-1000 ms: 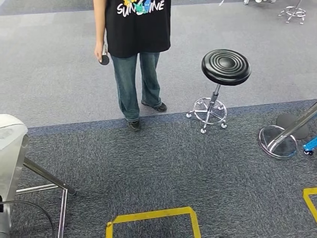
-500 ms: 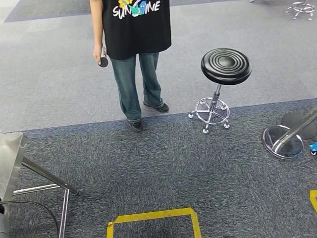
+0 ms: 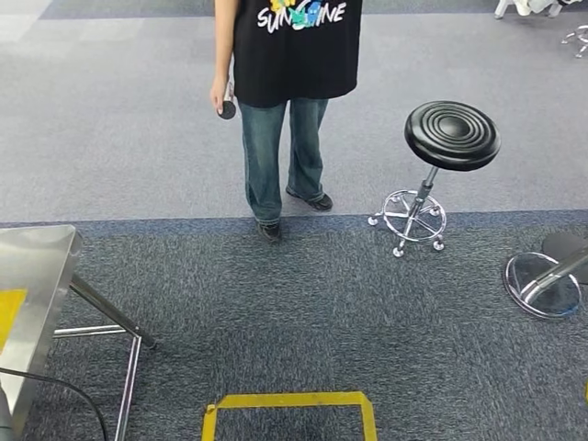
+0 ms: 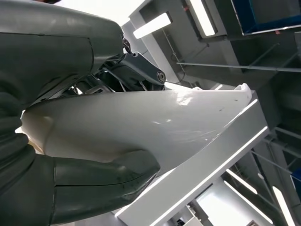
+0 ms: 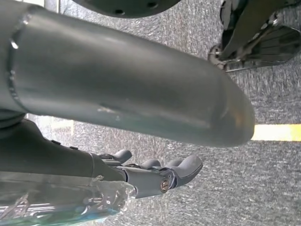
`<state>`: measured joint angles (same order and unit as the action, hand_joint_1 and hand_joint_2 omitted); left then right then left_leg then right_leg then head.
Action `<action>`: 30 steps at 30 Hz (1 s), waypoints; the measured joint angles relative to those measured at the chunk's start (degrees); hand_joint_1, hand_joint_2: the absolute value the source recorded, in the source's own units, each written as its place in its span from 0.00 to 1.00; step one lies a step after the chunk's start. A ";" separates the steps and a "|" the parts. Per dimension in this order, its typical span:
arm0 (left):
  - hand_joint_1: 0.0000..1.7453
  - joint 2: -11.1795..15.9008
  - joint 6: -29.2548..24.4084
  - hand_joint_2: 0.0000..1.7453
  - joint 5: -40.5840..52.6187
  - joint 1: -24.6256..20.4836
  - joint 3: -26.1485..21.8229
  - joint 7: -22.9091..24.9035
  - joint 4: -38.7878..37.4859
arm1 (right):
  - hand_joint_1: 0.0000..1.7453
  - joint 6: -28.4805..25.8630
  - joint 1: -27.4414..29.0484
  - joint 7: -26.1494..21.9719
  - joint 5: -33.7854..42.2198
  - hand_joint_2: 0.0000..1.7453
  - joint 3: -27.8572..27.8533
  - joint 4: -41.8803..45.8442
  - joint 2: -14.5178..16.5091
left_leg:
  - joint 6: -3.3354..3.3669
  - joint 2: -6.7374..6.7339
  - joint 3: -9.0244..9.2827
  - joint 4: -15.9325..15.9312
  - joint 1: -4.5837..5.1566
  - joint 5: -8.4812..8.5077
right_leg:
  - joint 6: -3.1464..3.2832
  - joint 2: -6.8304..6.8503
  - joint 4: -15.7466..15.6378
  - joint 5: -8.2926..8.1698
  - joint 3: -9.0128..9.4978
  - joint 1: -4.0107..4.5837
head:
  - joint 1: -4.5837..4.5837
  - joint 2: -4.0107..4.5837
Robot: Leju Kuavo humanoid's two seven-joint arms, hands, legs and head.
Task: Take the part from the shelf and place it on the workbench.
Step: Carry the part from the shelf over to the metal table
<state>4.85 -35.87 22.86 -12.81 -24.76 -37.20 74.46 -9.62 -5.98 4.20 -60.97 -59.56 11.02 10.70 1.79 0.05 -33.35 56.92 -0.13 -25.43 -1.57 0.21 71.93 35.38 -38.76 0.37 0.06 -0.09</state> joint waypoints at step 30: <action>1.00 3.30 -4.21 1.00 61.86 7.54 -3.12 9.78 23.62 | 0.00 0.59 -0.06 0.28 -1.69 0.00 -0.42 -0.01 0.11 | -0.25 -0.27 0.60 -0.25 -0.15 -0.46 | 0.03 0.07 -2.38 -1.04 0.92 -0.22 | -0.21 0.00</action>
<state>8.15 -40.08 84.72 -5.28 -27.88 -27.42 98.08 -9.03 -6.04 4.48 -62.66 -59.98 11.02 10.81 1.54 -0.21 -32.75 56.67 -0.28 -25.89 -1.53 0.28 69.55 34.34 -37.84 0.14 -0.15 -0.09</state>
